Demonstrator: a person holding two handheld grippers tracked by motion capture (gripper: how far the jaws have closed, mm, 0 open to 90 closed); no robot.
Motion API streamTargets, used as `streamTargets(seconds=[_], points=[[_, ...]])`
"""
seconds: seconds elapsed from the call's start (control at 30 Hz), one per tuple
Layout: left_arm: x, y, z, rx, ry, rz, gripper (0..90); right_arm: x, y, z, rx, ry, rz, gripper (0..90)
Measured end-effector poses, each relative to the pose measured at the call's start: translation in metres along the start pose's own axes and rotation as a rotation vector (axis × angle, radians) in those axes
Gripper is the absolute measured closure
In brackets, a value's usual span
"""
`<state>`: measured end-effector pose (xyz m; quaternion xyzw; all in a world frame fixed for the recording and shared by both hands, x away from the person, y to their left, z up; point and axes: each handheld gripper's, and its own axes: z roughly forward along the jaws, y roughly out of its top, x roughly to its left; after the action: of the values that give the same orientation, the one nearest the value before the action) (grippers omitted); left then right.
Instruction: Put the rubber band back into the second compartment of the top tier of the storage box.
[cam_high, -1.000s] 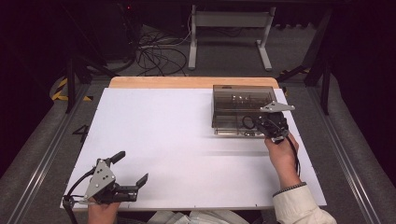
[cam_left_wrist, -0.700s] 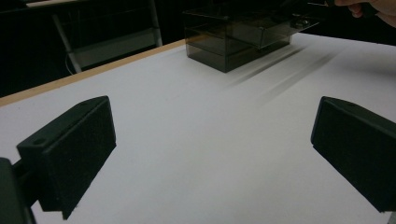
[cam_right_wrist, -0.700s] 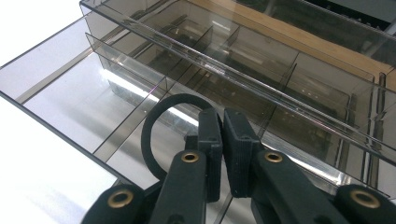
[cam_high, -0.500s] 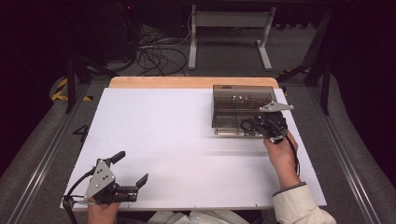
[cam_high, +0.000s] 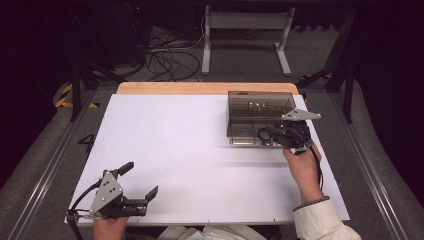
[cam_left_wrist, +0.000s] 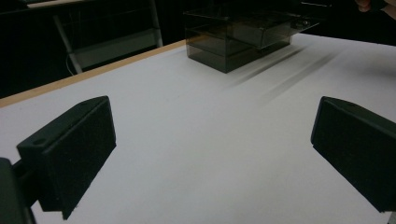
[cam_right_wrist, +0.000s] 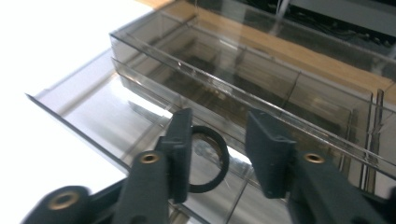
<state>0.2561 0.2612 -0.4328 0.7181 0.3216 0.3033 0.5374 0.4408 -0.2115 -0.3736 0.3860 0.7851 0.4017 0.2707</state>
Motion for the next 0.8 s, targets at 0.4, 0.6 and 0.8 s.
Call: streamTargets(seconds=[0.4,0.6,0.8], points=[[0.000,0.000,-0.001,0.001,0.003,0.004,0.8,0.002,0.003,-0.012,-0.038,0.021,0.013,58.6],[0.000,0.000,-0.001,0.000,0.000,0.004,0.8,0.003,0.005,-0.018,-0.053,0.024,0.007,58.2],[0.001,0.001,-0.002,-0.004,0.005,0.000,0.8,0.006,0.009,-0.031,-0.067,0.038,-0.009,54.0]])
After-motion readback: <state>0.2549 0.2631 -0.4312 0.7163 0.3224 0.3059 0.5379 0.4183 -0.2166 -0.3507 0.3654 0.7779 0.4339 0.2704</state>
